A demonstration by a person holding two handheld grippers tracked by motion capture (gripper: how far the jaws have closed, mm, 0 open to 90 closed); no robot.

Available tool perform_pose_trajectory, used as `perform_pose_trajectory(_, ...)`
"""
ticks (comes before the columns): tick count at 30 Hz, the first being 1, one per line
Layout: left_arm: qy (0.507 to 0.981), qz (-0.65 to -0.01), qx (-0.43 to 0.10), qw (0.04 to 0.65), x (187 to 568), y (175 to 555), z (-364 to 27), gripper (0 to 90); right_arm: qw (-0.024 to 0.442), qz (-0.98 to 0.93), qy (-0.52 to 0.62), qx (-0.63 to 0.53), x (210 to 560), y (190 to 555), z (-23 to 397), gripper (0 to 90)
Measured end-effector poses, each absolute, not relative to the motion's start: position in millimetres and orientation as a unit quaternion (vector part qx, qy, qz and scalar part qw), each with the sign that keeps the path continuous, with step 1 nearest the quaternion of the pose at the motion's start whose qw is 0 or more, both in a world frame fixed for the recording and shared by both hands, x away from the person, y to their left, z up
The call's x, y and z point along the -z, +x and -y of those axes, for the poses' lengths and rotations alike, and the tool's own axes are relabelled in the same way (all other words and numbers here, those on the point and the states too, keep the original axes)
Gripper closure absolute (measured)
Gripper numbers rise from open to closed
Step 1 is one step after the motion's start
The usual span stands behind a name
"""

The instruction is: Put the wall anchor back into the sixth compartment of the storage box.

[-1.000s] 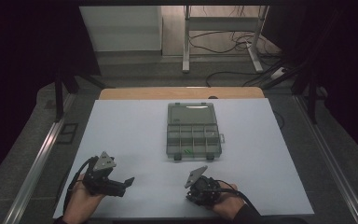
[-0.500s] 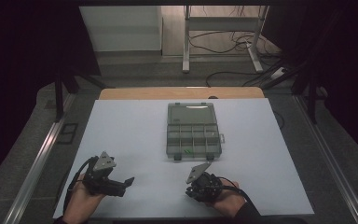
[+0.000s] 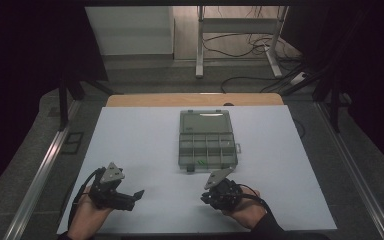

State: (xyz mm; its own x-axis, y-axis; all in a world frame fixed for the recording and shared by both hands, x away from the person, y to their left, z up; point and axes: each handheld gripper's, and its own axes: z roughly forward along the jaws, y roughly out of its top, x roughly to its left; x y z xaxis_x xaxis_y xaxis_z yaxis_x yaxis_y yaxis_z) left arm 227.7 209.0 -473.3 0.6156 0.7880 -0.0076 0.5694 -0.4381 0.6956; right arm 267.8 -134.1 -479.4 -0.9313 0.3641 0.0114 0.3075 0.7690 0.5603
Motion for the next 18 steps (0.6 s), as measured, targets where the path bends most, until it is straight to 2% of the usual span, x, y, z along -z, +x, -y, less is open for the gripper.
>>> perform_pose_trajectory(18,0.831,-0.410,-0.161,0.339,473.6,228.2,-209.5,0.0,0.057,-0.925,0.197,-0.319,467.6,280.6,141.0,83.9)
